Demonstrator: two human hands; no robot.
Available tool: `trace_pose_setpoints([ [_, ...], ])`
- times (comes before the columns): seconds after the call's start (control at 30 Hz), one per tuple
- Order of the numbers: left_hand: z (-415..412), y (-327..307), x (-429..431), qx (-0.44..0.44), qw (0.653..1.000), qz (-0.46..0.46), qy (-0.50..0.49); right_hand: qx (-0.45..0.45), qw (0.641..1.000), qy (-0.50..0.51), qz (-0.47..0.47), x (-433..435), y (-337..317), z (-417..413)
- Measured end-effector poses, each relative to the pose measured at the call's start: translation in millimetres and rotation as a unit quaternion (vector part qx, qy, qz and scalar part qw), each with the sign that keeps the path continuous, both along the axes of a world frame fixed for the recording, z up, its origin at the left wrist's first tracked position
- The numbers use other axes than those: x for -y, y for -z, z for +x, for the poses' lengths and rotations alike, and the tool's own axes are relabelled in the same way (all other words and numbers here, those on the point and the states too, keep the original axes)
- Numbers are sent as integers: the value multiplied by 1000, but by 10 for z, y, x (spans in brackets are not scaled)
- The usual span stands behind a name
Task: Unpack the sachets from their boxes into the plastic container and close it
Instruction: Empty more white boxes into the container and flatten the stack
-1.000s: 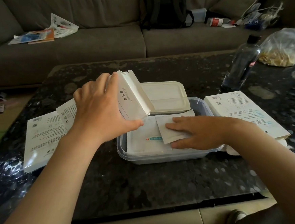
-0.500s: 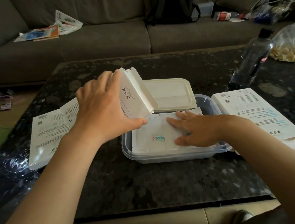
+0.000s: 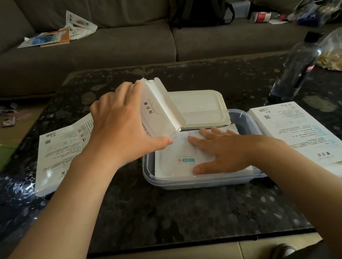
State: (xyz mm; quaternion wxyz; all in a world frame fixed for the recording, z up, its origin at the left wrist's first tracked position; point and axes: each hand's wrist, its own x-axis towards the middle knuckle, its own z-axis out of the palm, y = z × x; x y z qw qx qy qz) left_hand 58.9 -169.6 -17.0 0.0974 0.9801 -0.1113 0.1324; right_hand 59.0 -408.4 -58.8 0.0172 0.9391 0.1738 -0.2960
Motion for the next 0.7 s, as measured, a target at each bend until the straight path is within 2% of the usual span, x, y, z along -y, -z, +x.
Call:
trace_pose_setpoints([
  [0.23,-8,0,-7,0,1000,-2,4,8,999,5,-51,104,45,25],
  [0.7,-17,-15,-1,-10,1000,0,3,37,999,-16,-13,86,56,11],
])
